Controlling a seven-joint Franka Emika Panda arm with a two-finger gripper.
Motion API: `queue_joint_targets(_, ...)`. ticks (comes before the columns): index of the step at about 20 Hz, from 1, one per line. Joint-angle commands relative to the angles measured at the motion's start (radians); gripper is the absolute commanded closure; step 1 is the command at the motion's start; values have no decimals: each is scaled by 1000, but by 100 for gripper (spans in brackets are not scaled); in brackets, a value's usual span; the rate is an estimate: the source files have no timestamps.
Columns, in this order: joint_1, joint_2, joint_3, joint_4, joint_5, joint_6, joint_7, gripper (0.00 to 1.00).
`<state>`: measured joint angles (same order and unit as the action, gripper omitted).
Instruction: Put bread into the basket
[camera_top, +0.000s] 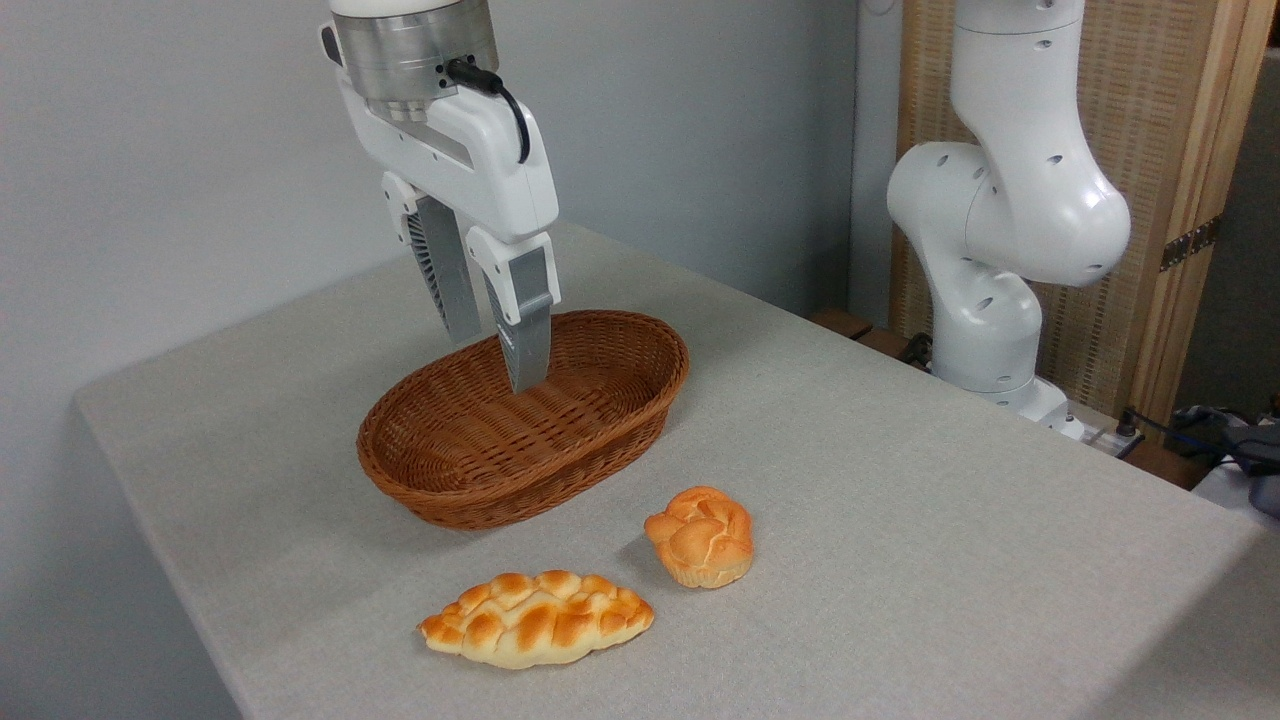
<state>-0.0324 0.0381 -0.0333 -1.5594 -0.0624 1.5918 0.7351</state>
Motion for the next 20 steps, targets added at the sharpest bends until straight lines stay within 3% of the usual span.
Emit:
queue_joint_targets(1, 2, -49, 0, -91, -14, 101, 26, 0)
queue_joint_targets(5, 5, -55, 7, -181, 1, 235, 177, 0)
queue_joint_targets(10, 46, -27, 10, -296, 85, 413, 397, 0)
queue_joint_targets(14, 62, -4, 10, -387, 92, 534, 420, 0)
queue_joint_targets(20, 62, 20, 10, -464, 92, 608, 467, 0)
